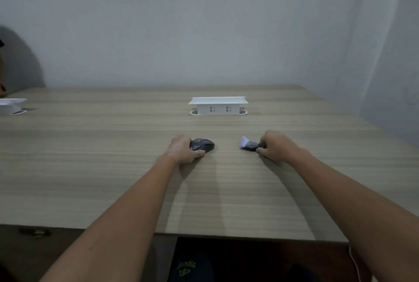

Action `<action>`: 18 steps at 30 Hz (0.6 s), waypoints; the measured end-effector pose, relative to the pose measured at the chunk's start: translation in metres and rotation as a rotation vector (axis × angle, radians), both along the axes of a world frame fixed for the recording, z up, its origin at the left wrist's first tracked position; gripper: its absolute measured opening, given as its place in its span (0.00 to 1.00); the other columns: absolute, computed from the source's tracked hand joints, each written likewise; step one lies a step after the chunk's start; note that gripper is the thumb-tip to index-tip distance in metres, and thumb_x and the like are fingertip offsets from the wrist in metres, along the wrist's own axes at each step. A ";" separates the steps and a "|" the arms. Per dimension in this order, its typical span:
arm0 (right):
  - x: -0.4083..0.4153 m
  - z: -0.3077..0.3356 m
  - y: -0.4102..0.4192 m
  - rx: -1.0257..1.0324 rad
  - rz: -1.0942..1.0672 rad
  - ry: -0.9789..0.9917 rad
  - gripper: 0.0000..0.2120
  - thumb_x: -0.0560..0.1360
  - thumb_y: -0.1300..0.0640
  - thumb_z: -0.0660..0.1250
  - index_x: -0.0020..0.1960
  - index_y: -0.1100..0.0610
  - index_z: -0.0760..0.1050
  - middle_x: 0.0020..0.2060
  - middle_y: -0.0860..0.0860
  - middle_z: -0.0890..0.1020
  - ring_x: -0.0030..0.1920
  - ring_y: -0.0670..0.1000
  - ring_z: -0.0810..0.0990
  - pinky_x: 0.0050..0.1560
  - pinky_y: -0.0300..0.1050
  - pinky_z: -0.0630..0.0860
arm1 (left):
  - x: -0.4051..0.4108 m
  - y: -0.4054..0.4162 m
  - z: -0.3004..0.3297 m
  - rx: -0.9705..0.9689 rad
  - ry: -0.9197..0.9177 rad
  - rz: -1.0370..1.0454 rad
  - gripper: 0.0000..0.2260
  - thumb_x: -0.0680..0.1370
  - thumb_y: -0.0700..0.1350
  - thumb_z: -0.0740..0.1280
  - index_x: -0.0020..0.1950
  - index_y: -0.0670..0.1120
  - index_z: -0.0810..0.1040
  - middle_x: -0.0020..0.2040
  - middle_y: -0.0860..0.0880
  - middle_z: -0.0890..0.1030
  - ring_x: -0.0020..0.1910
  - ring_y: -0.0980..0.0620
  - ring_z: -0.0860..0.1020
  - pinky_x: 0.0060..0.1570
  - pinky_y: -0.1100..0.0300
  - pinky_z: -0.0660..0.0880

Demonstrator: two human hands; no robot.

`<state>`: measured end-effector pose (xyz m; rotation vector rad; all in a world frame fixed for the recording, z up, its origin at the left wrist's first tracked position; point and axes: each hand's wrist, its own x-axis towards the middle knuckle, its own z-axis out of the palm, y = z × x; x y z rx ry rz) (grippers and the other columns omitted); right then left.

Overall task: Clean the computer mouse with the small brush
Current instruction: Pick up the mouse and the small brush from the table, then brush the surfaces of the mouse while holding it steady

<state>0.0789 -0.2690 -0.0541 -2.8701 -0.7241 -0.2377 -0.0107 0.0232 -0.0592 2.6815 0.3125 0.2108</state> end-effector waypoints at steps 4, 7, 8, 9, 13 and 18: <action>0.004 0.005 -0.002 0.023 -0.004 0.061 0.15 0.76 0.52 0.69 0.48 0.65 0.83 0.49 0.61 0.83 0.51 0.61 0.81 0.52 0.53 0.78 | 0.003 0.001 0.001 -0.034 0.016 -0.056 0.18 0.72 0.56 0.73 0.48 0.42 0.81 0.40 0.45 0.84 0.48 0.45 0.81 0.46 0.54 0.74; 0.006 0.012 -0.004 0.127 -0.015 0.100 0.14 0.74 0.53 0.71 0.47 0.66 0.82 0.46 0.60 0.84 0.49 0.60 0.81 0.49 0.51 0.76 | 0.009 0.002 0.003 -0.039 0.018 -0.114 0.16 0.73 0.53 0.73 0.51 0.42 0.82 0.46 0.44 0.83 0.48 0.45 0.79 0.43 0.57 0.70; 0.007 0.014 -0.004 0.171 -0.013 0.112 0.14 0.74 0.53 0.72 0.47 0.65 0.81 0.45 0.58 0.84 0.48 0.59 0.81 0.47 0.50 0.76 | 0.010 0.002 0.004 -0.043 0.021 -0.137 0.15 0.73 0.52 0.74 0.51 0.42 0.82 0.46 0.45 0.83 0.47 0.46 0.78 0.43 0.57 0.70; 0.009 0.016 -0.005 0.220 -0.007 0.127 0.14 0.73 0.53 0.74 0.47 0.65 0.81 0.42 0.56 0.83 0.45 0.58 0.81 0.44 0.48 0.75 | 0.013 0.001 0.004 -0.044 0.026 -0.162 0.14 0.73 0.51 0.74 0.52 0.43 0.82 0.46 0.46 0.82 0.46 0.47 0.78 0.44 0.57 0.70; 0.012 0.029 0.001 0.453 0.063 0.224 0.12 0.71 0.53 0.78 0.44 0.62 0.81 0.30 0.49 0.80 0.27 0.45 0.80 0.29 0.33 0.73 | 0.023 0.000 0.004 -0.032 0.047 -0.236 0.12 0.74 0.50 0.73 0.53 0.46 0.82 0.46 0.49 0.82 0.47 0.47 0.78 0.50 0.53 0.74; 0.013 0.042 0.017 0.642 0.212 0.328 0.12 0.75 0.55 0.74 0.49 0.65 0.83 0.31 0.53 0.79 0.32 0.50 0.78 0.35 0.40 0.78 | 0.031 -0.005 0.003 -0.022 0.032 -0.347 0.06 0.74 0.48 0.71 0.48 0.50 0.79 0.43 0.51 0.78 0.46 0.48 0.76 0.49 0.53 0.73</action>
